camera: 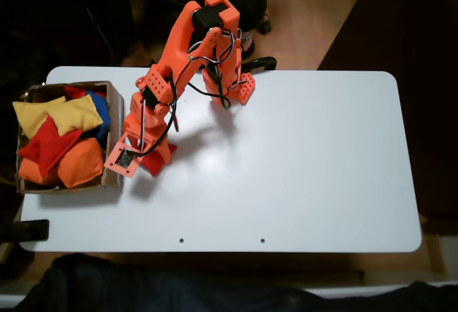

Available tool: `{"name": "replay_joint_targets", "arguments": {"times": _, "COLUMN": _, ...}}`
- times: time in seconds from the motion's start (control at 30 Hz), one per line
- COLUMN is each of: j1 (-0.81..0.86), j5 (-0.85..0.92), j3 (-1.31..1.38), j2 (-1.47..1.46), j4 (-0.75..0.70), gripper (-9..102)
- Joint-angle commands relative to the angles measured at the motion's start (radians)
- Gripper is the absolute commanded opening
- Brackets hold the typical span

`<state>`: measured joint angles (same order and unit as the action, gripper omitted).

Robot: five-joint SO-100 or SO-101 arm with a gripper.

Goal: Grasp a bag and put it in the box.

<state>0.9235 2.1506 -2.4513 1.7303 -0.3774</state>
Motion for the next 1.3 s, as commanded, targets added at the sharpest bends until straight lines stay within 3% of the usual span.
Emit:
{"name": "replay_joint_targets", "arguments": {"times": 0.0, "j1": 0.003, "j5": 0.011, "j3": -0.003, "j2": -0.011, "j4": 0.012, "gripper": 47}}
{"name": "replay_joint_targets", "arguments": {"times": 0.27, "j1": 0.0, "j5": 0.005, "j3": -0.049, "j2": -0.006, "j4": 0.107, "gripper": 17}}
{"name": "replay_joint_targets", "arguments": {"times": 0.53, "j1": -0.014, "j5": -0.014, "j3": -0.114, "j2": 0.014, "j4": 0.184, "gripper": 0}}
{"name": "replay_joint_targets", "arguments": {"times": 0.8, "j1": -0.049, "j5": -0.091, "j3": -0.115, "j2": 0.028, "j4": 0.184, "gripper": 0}}
{"name": "replay_joint_targets", "arguments": {"times": 1.1, "j1": -0.13, "j5": -0.298, "j3": -0.084, "j2": 0.066, "j4": 0.169, "gripper": 0}}
{"name": "replay_joint_targets", "arguments": {"times": 1.27, "j1": -0.158, "j5": -0.37, "j3": 0.015, "j2": 0.098, "j4": -0.032, "gripper": 0}}
